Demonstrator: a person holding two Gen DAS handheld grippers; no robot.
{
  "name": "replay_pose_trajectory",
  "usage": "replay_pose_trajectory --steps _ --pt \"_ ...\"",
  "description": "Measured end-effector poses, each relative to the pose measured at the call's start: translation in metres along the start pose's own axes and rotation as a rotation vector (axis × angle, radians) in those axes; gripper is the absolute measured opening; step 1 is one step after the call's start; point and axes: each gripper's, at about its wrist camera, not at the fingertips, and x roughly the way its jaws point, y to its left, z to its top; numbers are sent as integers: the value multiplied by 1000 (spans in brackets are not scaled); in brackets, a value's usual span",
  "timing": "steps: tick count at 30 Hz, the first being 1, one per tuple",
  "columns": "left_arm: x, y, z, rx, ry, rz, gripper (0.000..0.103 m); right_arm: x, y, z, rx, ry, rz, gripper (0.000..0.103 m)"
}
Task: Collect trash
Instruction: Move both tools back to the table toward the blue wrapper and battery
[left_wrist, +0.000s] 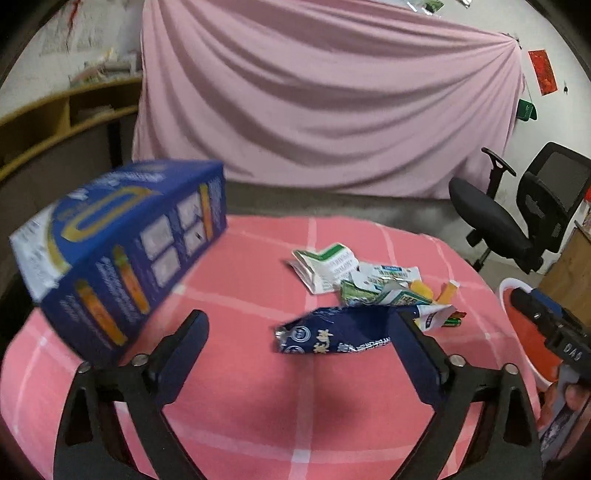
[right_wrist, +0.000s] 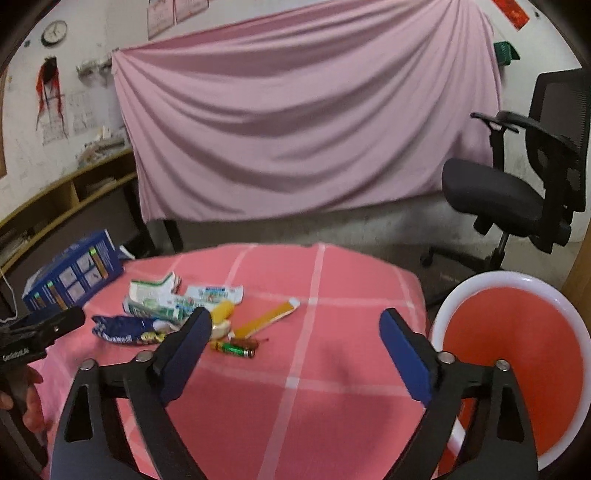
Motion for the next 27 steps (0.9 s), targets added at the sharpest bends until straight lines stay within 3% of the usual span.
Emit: replay_pose_trajectory --steps 4,7,9,13,19,21,24,27 --pt "15 0 6 -15 52 -23 68 10 3 -1 -21 56 10 73" --pt "22 2 9 -26 100 -41 55 17 5 -2 -29 94 30 71" --pt "29 3 7 -29 139 -40 40 23 6 -2 -20 128 60 67" --pt "29 0 9 -13 150 -21 39 41 11 0 -5 188 86 64" --pt "27 -1 7 3 153 -4 35 64 17 -1 -8 288 108 51" --pt "27 -1 7 0 151 -3 34 64 13 -2 10 295 122 34" --pt "29 -2 6 -4 148 -2 33 64 10 -3 24 303 138 23" --pt "26 -2 5 -7 140 -1 32 62 13 -3 14 303 153 21"
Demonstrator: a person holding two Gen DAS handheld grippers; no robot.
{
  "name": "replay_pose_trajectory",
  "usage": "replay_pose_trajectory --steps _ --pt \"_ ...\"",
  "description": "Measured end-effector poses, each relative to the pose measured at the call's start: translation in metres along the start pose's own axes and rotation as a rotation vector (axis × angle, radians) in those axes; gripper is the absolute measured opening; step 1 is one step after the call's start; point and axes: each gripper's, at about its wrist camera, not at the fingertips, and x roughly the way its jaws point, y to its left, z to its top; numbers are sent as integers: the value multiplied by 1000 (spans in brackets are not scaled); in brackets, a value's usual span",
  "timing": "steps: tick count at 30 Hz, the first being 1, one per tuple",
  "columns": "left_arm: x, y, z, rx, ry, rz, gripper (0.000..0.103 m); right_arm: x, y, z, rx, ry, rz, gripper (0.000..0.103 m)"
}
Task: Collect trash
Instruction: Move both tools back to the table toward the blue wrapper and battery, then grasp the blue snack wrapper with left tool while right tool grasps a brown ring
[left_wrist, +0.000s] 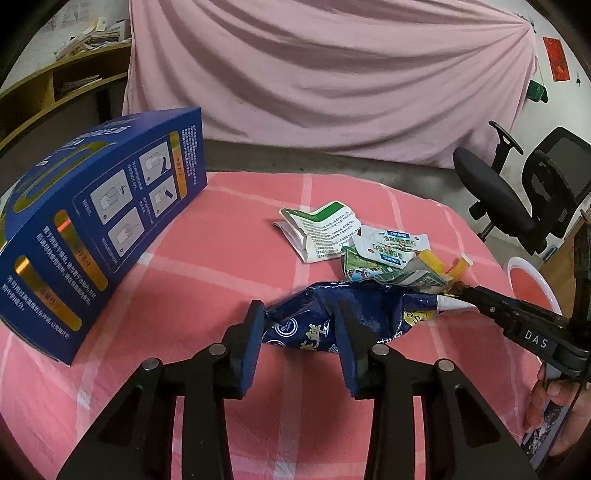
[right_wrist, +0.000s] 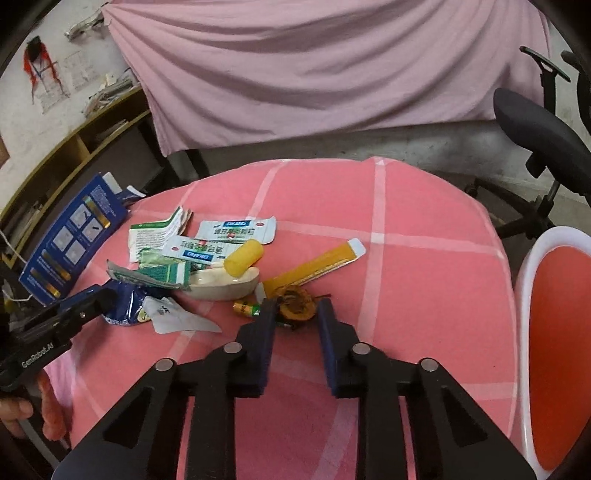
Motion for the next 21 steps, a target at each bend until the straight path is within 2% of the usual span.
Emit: replay_pose_trajectory --steps 8,21 --pt "-22 -1 -7 -6 -67 14 31 -17 9 -6 -40 -60 19 21" --pt "-76 -22 -27 63 -325 94 31 -83 29 -26 -145 -394 4 21"
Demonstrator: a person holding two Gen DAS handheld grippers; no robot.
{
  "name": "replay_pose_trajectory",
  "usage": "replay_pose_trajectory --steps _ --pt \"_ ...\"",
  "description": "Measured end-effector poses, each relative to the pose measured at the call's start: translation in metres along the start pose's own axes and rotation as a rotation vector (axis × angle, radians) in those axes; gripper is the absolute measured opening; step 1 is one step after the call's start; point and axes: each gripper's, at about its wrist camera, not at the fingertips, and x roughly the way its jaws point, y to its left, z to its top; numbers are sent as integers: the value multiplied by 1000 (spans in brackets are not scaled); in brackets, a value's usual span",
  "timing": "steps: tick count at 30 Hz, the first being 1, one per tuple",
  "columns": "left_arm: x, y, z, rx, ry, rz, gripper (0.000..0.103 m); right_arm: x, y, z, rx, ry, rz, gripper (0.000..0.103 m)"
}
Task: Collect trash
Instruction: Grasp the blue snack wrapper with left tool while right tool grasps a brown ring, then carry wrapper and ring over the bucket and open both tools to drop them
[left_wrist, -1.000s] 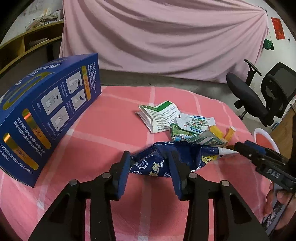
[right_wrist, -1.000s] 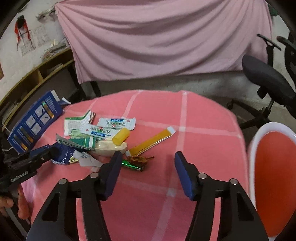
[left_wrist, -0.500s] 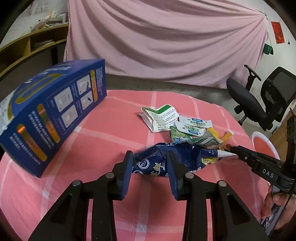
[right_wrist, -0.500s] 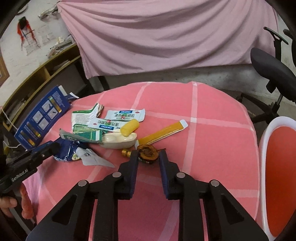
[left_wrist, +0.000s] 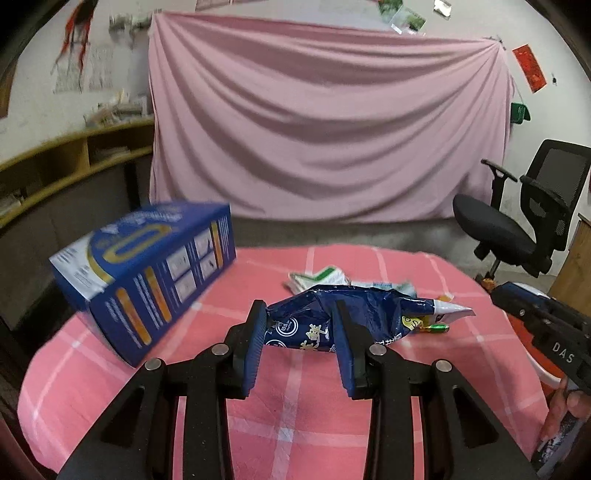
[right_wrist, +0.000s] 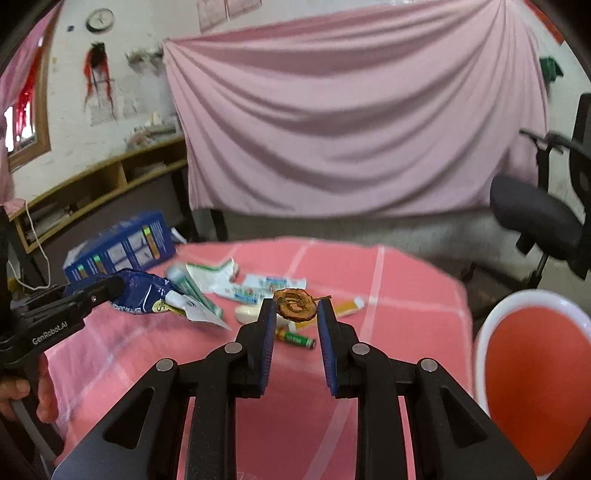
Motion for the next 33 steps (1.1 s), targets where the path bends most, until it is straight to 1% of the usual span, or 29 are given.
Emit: replay_pose_trajectory --steps 1,8,12,14,17,25,33 --pt "-3 -1 1 -2 -13 -1 31 -4 0 1 -1 -21 -1 21" --pt "-29 -11 12 -44 -126 -12 31 -46 4 7 -42 -246 -35 21" --pt "-42 -21 22 -46 -184 -25 31 -66 -1 9 -45 -343 -70 21" --pt "-46 -30 29 -41 -204 -37 31 -73 -5 11 -39 -371 -81 21" --pt "-51 -45 37 -35 -221 -59 31 -81 -15 11 -28 -390 -107 21" --pt "-59 -104 52 5 -278 -140 31 -111 -54 10 57 -456 -187 21" --pt "-50 -165 62 66 -279 -227 31 -134 -96 1 144 -479 -289 21"
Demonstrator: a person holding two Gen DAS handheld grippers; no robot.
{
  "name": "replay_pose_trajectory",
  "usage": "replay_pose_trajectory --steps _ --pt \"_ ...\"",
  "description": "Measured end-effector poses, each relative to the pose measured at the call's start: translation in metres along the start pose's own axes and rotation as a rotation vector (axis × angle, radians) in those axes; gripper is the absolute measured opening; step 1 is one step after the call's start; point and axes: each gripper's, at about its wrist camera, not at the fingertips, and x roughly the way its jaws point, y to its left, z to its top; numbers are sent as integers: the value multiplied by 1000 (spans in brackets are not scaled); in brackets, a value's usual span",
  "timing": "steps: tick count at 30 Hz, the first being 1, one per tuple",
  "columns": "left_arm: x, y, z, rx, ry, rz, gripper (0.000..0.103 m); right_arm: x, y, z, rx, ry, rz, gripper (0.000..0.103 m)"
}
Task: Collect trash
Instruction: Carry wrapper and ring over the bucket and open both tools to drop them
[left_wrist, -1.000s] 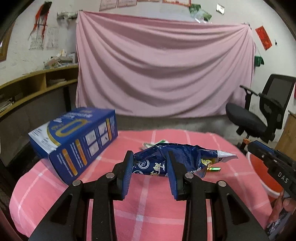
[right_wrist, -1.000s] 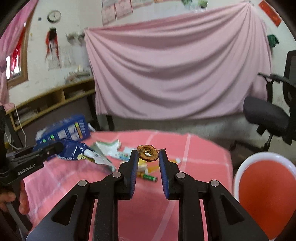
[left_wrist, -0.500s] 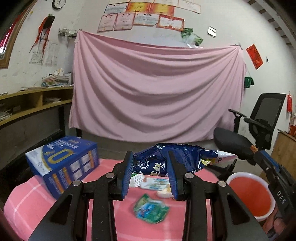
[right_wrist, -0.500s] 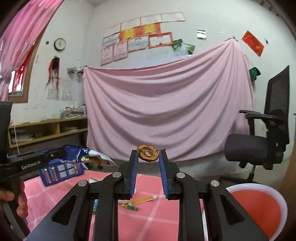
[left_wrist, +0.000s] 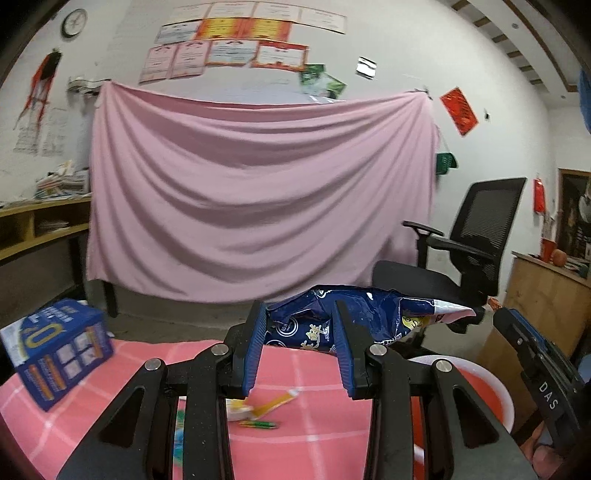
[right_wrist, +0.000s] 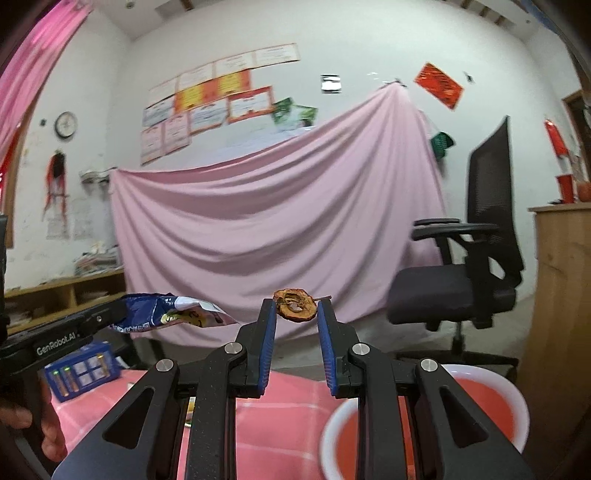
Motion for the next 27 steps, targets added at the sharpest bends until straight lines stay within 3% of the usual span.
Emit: replay_pose_trajectory --steps 5,13,27 --pt "22 -35 -3 30 40 -34 31 -3 -27 0 37 28 -75 21" --pt "58 -80 -19 61 146 -62 31 7 -67 -10 107 149 -186 21" --pt "106 -117 -46 66 344 -131 31 17 -98 -24 146 285 -249 21"
